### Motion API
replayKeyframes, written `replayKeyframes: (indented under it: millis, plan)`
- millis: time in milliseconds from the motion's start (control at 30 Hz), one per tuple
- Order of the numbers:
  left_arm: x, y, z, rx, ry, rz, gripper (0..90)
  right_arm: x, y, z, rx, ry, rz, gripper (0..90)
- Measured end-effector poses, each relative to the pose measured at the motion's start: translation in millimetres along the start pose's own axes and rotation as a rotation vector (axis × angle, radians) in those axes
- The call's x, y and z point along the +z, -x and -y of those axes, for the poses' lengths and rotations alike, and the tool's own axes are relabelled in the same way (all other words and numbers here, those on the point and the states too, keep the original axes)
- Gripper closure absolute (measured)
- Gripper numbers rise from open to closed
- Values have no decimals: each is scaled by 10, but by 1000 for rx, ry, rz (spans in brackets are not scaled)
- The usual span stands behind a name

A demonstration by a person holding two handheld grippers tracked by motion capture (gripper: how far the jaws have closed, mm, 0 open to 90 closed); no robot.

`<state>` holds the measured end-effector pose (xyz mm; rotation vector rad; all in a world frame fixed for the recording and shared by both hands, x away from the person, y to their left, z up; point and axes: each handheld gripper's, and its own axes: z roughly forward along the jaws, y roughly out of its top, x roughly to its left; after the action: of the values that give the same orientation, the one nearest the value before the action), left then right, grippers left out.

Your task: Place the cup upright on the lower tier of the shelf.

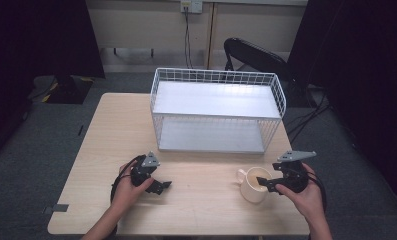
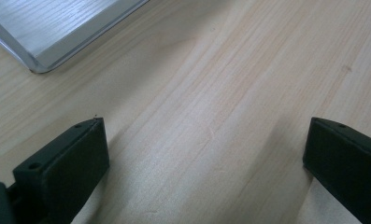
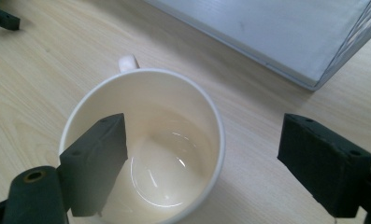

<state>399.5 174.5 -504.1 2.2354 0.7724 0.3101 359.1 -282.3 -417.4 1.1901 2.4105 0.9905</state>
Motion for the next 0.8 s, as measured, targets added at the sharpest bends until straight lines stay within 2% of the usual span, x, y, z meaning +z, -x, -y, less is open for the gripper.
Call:
replayKeyframes:
  millis: [167, 300, 367, 567, 800]
  plan:
    - [0, 0, 0, 0, 0, 0, 0, 105, -19, 26, -3, -20, -4, 193]
    - [0, 0, 0, 0, 0, 0, 0, 150, -9, 50, 17, -29, -12, 234]
    - [0, 0, 0, 0, 0, 0, 0, 179, 1, 71, 22, -41, -16, 292]
    - [0, 0, 0, 0, 0, 0, 0, 218, 21, 88, 48, -60, -10, 376]
    - [0, 0, 0, 0, 1, 0, 0, 227, 30, 80, 53, -71, 5, 488]
